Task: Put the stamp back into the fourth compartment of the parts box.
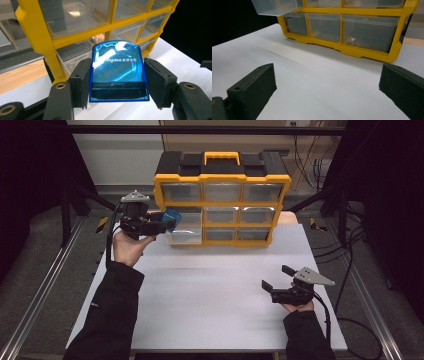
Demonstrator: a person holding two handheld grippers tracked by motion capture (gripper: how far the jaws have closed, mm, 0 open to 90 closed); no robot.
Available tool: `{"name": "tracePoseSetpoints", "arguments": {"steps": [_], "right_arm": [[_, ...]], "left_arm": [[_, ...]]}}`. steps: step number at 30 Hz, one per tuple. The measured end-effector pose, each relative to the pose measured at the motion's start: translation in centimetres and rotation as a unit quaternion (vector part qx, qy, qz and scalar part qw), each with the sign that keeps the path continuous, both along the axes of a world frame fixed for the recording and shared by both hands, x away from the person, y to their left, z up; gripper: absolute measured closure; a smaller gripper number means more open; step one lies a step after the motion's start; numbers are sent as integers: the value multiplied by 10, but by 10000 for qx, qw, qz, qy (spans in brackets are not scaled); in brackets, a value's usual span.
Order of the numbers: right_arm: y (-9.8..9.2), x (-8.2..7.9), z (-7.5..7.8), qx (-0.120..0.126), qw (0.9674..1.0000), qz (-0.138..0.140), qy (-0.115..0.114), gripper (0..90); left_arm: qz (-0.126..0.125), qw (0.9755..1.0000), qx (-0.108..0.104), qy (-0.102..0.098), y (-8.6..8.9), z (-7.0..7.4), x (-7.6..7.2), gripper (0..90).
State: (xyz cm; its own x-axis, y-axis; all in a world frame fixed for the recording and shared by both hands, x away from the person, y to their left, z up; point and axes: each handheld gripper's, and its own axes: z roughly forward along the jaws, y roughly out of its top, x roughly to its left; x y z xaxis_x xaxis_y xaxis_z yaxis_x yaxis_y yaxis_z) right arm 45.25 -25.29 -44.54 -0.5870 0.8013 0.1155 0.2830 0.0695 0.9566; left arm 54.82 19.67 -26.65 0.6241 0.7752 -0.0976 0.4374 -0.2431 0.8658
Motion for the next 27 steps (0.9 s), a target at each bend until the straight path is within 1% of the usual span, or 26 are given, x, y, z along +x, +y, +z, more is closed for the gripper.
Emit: {"name": "tracePoseSetpoints", "arguments": {"steps": [2, 5, 9, 13, 14, 16, 20, 21, 23, 27], "right_arm": [[0, 0, 0, -4, 10000, 6, 5, 11], [0, 0, 0, -6, 10000, 7, 9, 11], [0, 0, 0, -4, 10000, 8, 5, 12], [0, 0, 0, -7, 10000, 9, -4, 11], [0, 0, 0, -7, 10000, 7, -1, 11], [0, 0, 0, 4, 10000, 12, 1, 11], [0, 0, 0, 10, 10000, 11, -3, 11], [0, 0, 0, 16, 10000, 5, 1, 11], [0, 0, 0, 7, 10000, 7, 4, 11], [0, 0, 0, 17, 10000, 11, 0, 11]], "left_arm": [[7, 10000, 25, 43, -2, -1, 4, 409], [24, 9999, 119, 32, -5, -1, 11, 409], [55, 9999, 115, 29, -7, -2, 20, 409], [40, 9999, 122, 8, -10, -3, 25, 409], [36, 9999, 150, 18, -11, -3, 26, 409], [55, 9998, 190, 23, -13, -4, 30, 409], [-4, 9997, 234, 53, -18, -8, 36, 409], [6, 9996, 291, 35, -19, -10, 37, 409], [32, 9994, 334, 69, -21, -11, 41, 409], [64, 9994, 336, 67, -22, -16, 48, 409]]}}
